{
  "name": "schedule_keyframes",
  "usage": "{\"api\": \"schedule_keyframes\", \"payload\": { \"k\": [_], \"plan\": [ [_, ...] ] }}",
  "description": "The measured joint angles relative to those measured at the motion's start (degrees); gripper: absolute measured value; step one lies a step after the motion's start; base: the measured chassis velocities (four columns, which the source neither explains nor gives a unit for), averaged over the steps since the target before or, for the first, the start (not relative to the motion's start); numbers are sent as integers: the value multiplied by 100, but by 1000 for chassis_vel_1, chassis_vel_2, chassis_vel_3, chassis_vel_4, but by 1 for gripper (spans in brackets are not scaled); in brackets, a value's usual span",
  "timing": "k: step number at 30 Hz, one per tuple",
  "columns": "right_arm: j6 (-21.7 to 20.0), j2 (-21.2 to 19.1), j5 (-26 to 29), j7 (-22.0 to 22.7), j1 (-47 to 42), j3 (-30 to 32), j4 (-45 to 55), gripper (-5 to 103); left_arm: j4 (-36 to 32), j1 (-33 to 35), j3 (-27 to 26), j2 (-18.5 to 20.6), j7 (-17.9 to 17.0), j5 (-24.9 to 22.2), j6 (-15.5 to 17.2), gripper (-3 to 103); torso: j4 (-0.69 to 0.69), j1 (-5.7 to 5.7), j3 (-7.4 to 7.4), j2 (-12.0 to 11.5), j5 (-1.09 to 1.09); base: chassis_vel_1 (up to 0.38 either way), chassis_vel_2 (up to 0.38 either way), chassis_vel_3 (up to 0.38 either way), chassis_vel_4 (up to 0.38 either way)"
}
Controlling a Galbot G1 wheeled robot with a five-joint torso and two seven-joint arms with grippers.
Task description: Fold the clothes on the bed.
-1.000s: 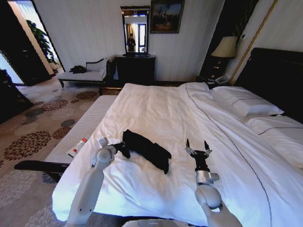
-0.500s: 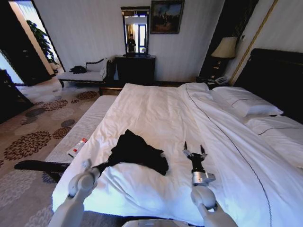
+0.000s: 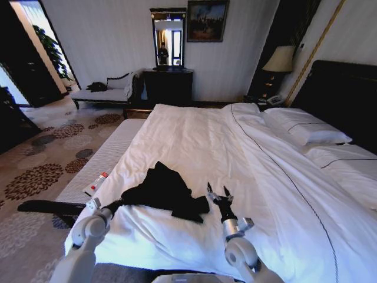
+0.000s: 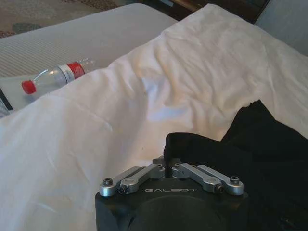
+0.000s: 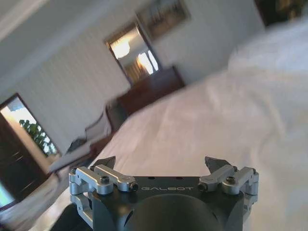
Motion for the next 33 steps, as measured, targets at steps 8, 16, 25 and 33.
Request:
{"api": "schedule_keyframes", "payload": {
  "k": [8, 16, 25, 33],
  "plan": [
    [-806, -153, 623, 643, 175, -668, 377, 100, -67, 12, 30, -68, -2, 64, -10, 1, 1, -1, 0, 0, 0, 0, 0, 0, 0],
    [-1730, -303, 1581, 1349, 1056, -928, 351, 100, -165, 1, 33, -87, 5, 111, -21, 1, 1, 1, 1, 0, 1, 0, 0, 0, 0],
    [-2304, -421, 2497, 1945, 2317, -1042, -64, 100, -363, 24, 89, -137, -5, 161, -4, 1, 1, 1, 1, -1, 1, 0, 0, 0, 0],
    [-2761, -306, 2914, 2540, 2480, -1022, -123, 97, -400, 1, 94, -81, -21, 178, 40, 1, 1, 1, 1, 0, 1, 0, 0, 0, 0]
  ]
}}
